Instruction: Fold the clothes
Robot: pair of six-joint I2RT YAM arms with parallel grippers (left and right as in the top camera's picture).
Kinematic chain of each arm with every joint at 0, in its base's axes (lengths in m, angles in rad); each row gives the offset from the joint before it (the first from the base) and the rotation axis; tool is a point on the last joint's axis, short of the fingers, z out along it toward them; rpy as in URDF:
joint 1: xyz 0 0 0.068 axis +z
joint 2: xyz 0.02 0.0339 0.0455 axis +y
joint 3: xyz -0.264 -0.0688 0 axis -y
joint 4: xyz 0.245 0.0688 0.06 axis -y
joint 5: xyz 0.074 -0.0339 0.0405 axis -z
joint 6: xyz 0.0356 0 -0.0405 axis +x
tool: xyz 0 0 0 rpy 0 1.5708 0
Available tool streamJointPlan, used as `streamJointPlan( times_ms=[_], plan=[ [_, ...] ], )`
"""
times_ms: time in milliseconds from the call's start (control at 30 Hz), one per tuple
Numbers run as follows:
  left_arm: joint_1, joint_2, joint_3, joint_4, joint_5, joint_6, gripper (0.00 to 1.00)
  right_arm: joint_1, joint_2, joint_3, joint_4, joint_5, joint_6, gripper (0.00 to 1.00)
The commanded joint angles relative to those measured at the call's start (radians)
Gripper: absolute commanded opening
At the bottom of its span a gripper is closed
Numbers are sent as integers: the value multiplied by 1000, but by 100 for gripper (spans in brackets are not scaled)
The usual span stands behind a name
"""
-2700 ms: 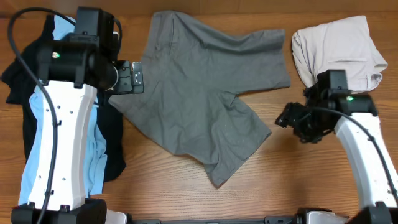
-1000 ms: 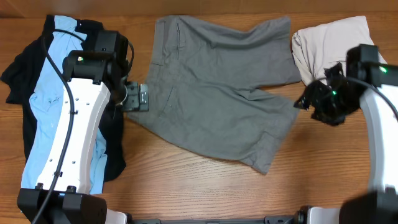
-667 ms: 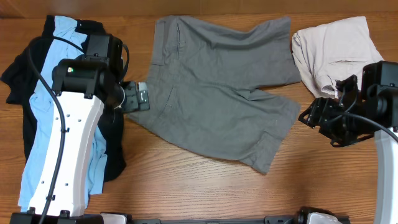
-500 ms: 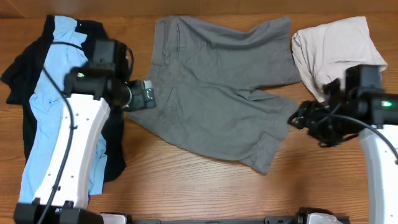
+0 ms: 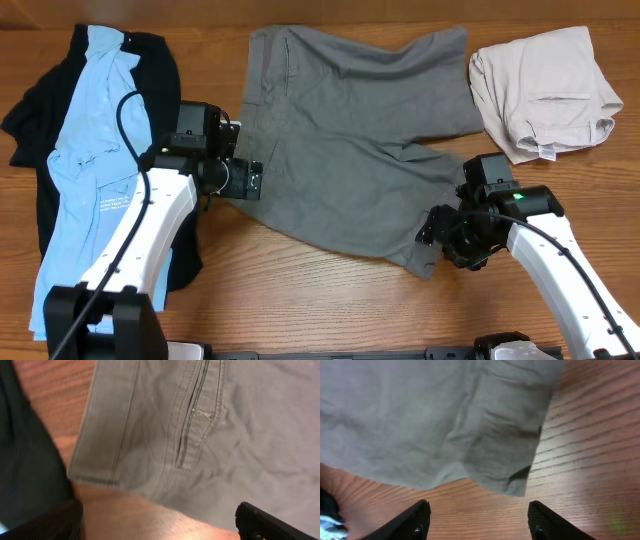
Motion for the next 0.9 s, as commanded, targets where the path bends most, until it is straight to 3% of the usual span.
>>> streamJointPlan(
  times_ms=[0,200,300,433,567,867],
  plan=[
    [-2,78,-21,48,19,106,100,6,-10,-50,29,18,40,66],
    [0,209,-21,85,6,-74,100,6,-10,-107,74,17,89,67],
    [0,257,-21,62,-53,-243,97,6,-10,-115,80,18,97,66],
    [0,271,-21,32,-100,-382,94,6,-10,-115,100,18,104,67],
    [0,271,-21,10,-98,-424,88,6,-4,-116,111,30,109,66],
    [-2,271,-21,-27,-208,-394,80,6,133,-201,211,32,111,67]
  ],
)
